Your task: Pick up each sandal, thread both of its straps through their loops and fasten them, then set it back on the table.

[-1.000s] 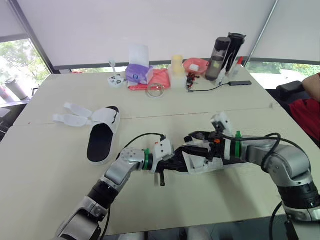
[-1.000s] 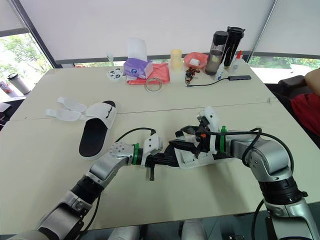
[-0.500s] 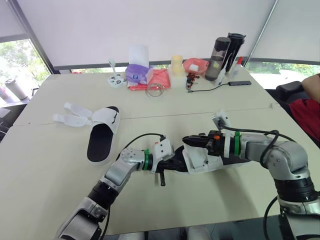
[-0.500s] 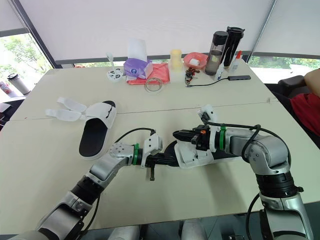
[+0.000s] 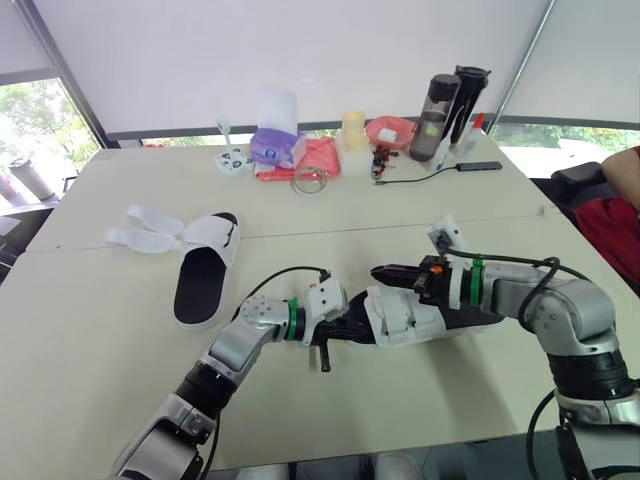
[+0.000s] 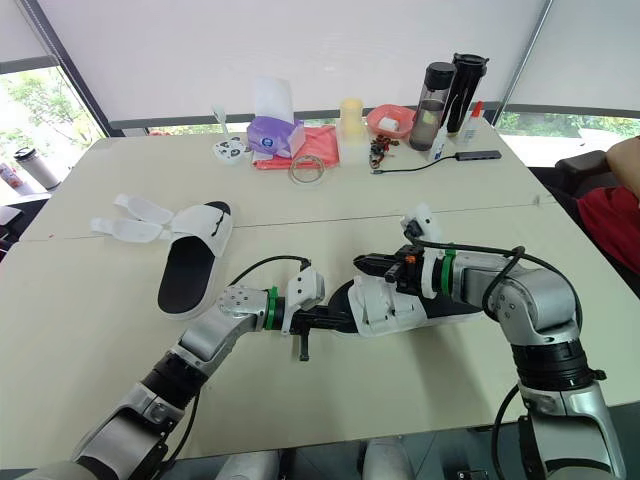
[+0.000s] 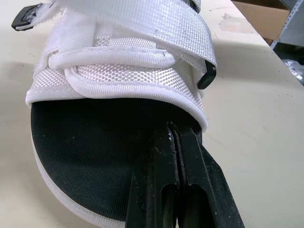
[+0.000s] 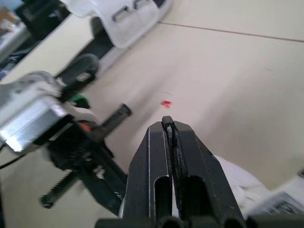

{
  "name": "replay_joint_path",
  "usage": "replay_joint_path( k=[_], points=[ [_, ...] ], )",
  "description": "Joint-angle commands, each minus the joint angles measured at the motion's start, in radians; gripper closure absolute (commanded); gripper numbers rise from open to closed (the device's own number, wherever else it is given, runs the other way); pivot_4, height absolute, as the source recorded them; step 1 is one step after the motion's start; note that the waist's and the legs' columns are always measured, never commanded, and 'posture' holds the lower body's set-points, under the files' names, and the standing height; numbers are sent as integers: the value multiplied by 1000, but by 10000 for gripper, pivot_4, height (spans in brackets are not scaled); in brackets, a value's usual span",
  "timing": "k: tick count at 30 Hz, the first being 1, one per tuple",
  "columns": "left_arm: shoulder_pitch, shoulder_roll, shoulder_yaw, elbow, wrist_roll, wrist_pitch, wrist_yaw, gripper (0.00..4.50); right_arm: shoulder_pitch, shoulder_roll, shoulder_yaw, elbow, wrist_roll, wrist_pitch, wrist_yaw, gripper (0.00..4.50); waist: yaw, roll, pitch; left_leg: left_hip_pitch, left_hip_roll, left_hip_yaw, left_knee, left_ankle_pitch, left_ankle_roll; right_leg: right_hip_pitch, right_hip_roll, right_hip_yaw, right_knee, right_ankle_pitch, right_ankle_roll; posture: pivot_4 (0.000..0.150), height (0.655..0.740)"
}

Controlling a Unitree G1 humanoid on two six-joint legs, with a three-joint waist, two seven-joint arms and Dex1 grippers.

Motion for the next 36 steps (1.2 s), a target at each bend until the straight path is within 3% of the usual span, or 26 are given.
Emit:
replay_joint_path(
  k=[1,13,25,28,35,36],
  points=[
    [31,16,-20,75,62,41,34,45000,-30,-2,19,7,-49,-37,-8,44616,-1,0,0,0,0,0,0,0,0,0,0,0,0,0,0,1500,7400],
    [36,5,-14,72,59,48,42,45000,-121,-2,153,133,-204,-8,-46,44616,-23,0,0,0,0,0,3,0,0,2,0,0,0,0,0,1500,7400],
    [35,-4,-6,81,58,41,51,45000,-142,-29,235,139,-274,-1,-14,44616,-23,-1,-2,1,1,-1,4,0,-1,5,-1,0,-5,0,0,1500,7400],
    [33,-5,-4,84,58,39,51,45000,-145,-23,226,141,-278,-4,-21,34815,-23,-1,-2,1,1,0,3,0,-1,5,-2,0,-5,0,0,1500,7400],
    [33,-5,-5,84,59,36,50,45000,-134,-25,170,91,-295,-91,-38,1579,-21,-1,-2,0,1,-1,3,-1,-1,5,-3,0,-7,0,0,1500,7400],
    [33,-5,-5,83,59,36,50,45000,-129,-25,161,79,-300,-118,-35,1579,-21,-1,-2,0,1,0,3,-1,-1,4,-3,0,-7,0,0,1500,7400]
  ],
)
